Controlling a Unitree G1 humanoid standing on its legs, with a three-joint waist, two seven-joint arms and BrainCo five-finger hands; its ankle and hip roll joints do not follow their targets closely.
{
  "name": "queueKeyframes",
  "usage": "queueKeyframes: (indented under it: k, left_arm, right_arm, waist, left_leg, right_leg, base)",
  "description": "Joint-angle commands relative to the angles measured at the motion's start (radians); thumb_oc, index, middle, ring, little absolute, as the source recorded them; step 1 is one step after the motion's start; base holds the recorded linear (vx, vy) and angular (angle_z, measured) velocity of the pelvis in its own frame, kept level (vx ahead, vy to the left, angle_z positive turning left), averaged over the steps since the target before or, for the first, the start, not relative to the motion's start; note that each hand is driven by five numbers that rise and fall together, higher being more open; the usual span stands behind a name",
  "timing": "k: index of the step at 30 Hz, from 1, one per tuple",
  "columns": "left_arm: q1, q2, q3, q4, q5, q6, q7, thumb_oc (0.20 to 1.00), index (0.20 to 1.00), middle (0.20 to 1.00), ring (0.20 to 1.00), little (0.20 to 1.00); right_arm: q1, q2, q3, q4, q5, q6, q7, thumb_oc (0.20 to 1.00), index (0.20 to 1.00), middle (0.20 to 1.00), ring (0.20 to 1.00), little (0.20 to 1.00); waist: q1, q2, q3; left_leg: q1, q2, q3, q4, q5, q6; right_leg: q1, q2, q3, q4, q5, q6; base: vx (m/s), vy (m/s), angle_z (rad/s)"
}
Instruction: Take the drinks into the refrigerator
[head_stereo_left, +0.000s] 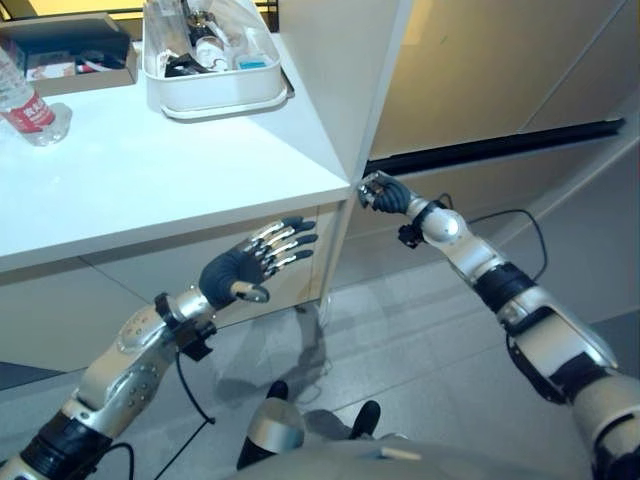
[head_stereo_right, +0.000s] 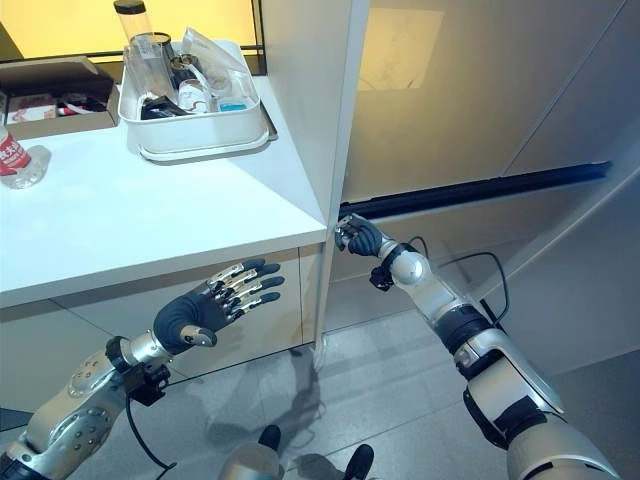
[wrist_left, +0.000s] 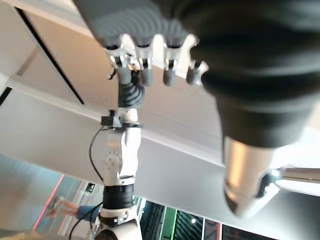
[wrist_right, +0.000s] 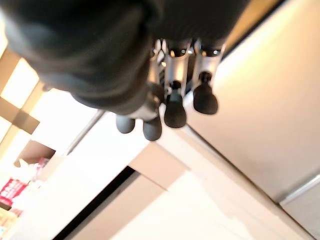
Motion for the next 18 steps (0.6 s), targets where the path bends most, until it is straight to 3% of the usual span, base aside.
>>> queueKeyframes:
  k: [1,5,6,7,18]
  left_arm:
    - [-0.025,0.034,-0.042,-0.095,-0.043,-0.032,-0.001,1.0,1.0,1.0,1.0,1.0]
    - [-0.014,0.03,-0.037,-0.097,-0.036,-0.036,0.001,1.0,1.0,1.0,1.0,1.0]
    - [-0.005,0.029,-0.028,-0.098,-0.032,-0.04,0.005,1.0,1.0,1.0,1.0,1.0]
    - [0.0,0.03,-0.024,-0.098,-0.028,-0.043,0.007,1.0,1.0,1.0,1.0,1.0]
    - [0.031,0.009,0.017,-0.083,0.004,-0.053,0.019,1.0,1.0,1.0,1.0,1.0]
  right_arm:
    - [-0.111,-0.012,0.008,-0.022,0.054,-0.035,-0.022,0.2,0.2,0.2,0.2,0.2]
    - [-0.088,-0.019,0.008,-0.035,0.052,-0.034,-0.014,0.2,0.2,0.2,0.2,0.2]
    - [-0.071,-0.018,0.007,-0.052,0.054,-0.037,-0.011,0.325,0.325,0.325,0.325,0.325]
    - [-0.062,-0.018,0.009,-0.063,0.055,-0.038,-0.007,1.0,1.0,1.0,1.0,1.0]
    - [0.134,-0.015,-0.036,-0.178,0.073,-0.047,0.015,1.0,1.0,1.0,1.0,1.0]
  waist:
    - [0.029,-0.006,-0.027]
    - [0.023,-0.004,-0.027]
    - [0.018,-0.003,-0.025]
    - [0.014,-0.002,-0.025]
    - [-0.027,0.002,-0.026]
  left_leg:
    - [-0.021,-0.023,-0.044,0.01,-0.066,0.058]
    - [-0.015,-0.023,-0.036,0.011,-0.068,0.061]
    - [-0.011,-0.021,-0.027,0.011,-0.07,0.061]
    - [-0.01,-0.019,-0.023,0.011,-0.07,0.062]
    - [0.008,-0.006,0.023,0.007,-0.072,0.057]
  right_leg:
    - [-0.023,-0.129,0.028,0.225,-0.099,0.112]
    - [-0.027,-0.129,0.035,0.229,-0.098,0.113]
    - [-0.032,-0.127,0.047,0.232,-0.098,0.113]
    - [-0.034,-0.127,0.05,0.234,-0.099,0.113]
    - [-0.041,-0.106,0.09,0.201,-0.089,0.113]
  base:
    - [0.0,0.032,0.04]
    - [0.0,0.008,0.01]
    - [-0.01,0.023,-0.04]
    - [-0.01,0.023,-0.04]
    - [-0.01,0.007,-0.13]
